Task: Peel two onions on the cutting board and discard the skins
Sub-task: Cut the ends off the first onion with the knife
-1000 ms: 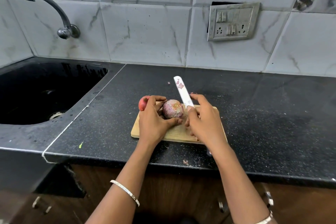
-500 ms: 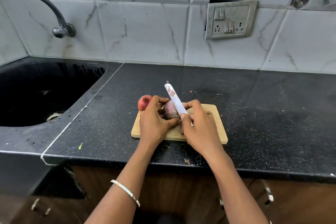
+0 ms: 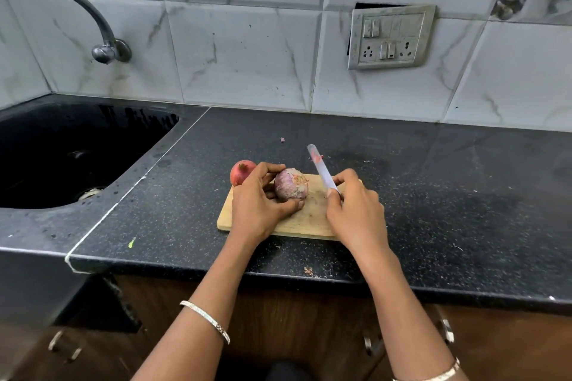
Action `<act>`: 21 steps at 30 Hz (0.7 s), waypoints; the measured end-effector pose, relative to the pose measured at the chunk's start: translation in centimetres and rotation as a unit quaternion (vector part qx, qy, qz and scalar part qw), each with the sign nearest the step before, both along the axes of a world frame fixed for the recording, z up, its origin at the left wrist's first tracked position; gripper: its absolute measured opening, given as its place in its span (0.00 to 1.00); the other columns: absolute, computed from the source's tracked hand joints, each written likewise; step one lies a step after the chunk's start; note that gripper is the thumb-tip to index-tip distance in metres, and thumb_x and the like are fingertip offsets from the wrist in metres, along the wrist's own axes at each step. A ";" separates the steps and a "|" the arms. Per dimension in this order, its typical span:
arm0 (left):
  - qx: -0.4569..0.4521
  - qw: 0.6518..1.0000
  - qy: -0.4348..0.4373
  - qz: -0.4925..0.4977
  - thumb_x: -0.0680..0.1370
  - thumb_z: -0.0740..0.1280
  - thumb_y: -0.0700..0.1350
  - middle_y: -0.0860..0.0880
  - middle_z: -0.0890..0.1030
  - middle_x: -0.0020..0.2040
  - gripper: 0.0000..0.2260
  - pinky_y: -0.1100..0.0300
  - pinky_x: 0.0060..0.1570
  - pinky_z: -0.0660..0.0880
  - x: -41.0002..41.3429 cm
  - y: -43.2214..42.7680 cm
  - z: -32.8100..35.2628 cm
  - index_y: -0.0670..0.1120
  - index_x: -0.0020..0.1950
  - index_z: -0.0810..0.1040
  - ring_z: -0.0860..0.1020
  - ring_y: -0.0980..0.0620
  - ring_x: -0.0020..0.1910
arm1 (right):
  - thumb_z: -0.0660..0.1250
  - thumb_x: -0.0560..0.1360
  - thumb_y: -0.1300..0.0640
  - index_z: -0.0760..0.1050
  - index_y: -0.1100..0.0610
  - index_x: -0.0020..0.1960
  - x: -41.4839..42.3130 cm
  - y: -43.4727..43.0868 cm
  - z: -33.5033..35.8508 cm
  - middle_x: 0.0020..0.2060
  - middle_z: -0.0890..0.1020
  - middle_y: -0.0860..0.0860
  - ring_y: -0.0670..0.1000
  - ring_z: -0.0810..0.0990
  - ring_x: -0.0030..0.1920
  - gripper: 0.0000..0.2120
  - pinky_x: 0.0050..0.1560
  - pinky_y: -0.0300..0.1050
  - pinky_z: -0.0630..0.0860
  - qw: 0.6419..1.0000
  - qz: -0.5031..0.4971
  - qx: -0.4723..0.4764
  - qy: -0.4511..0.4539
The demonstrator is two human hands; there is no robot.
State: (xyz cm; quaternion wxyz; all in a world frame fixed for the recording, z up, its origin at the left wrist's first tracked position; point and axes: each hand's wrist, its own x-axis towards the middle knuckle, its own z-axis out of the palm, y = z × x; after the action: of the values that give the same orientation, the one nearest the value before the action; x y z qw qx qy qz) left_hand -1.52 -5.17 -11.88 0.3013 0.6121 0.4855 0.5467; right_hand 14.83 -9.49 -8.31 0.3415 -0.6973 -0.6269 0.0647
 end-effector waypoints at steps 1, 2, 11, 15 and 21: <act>0.001 1.000 0.005 -0.003 0.63 0.84 0.36 0.56 0.83 0.52 0.29 0.68 0.51 0.79 0.0 -0.1 0.0 0.46 0.61 0.79 0.81 0.68 0.51 | 0.61 0.83 0.54 0.70 0.50 0.57 0.5 0.1 0.1 0.46 0.80 0.50 0.58 0.77 0.46 0.04 0.41 0.50 0.67 1.000 -0.016 -0.001 -0.021; 0.002 1.000 0.009 -0.005 0.64 0.84 0.37 0.56 0.83 0.53 0.29 0.67 0.53 0.79 -0.1 -0.1 0.0 0.47 0.62 0.79 0.81 0.68 0.52 | 0.61 0.83 0.53 0.70 0.50 0.57 1.0 0.2 0.3 0.46 0.80 0.51 0.58 0.77 0.44 0.04 0.40 0.49 0.67 0.999 -0.034 0.006 -0.042; 0.006 0.996 0.083 -0.012 0.69 0.82 0.45 0.58 0.82 0.60 0.29 0.66 0.64 0.74 -0.5 -0.6 0.3 0.54 0.66 0.74 0.79 0.63 0.62 | 0.58 0.84 0.49 0.76 0.51 0.65 2.6 2.4 -1.2 0.58 0.80 0.50 0.56 0.74 0.60 0.14 0.49 0.51 0.76 0.973 -0.021 -0.022 -0.227; 0.000 0.997 0.069 -0.022 0.70 0.81 0.43 0.57 0.81 0.62 0.28 0.65 0.66 0.73 -0.8 -1.2 0.1 0.53 0.66 0.74 0.77 0.60 0.65 | 0.53 0.85 0.43 0.78 0.49 0.65 2.6 1.0 -1.7 0.58 0.82 0.48 0.56 0.71 0.61 0.20 0.48 0.50 0.77 0.968 -0.024 -0.037 -0.249; -0.006 0.998 0.048 -0.027 0.69 0.82 0.42 0.57 0.81 0.63 0.29 0.55 0.69 0.74 -1.1 -2.0 0.0 0.55 0.65 0.74 0.77 0.61 0.65 | 0.53 0.85 0.44 0.79 0.48 0.63 3.0 -1.9 -1.3 0.52 0.83 0.47 0.54 0.72 0.58 0.18 0.39 0.46 0.71 0.971 -0.023 -0.039 -0.236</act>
State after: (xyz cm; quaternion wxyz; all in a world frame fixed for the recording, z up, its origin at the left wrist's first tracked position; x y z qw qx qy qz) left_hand -2.63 -7.15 -11.91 0.2960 0.6487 0.4860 0.5053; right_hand 17.87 -11.44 -9.57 0.1580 -0.7196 -0.6708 -0.0848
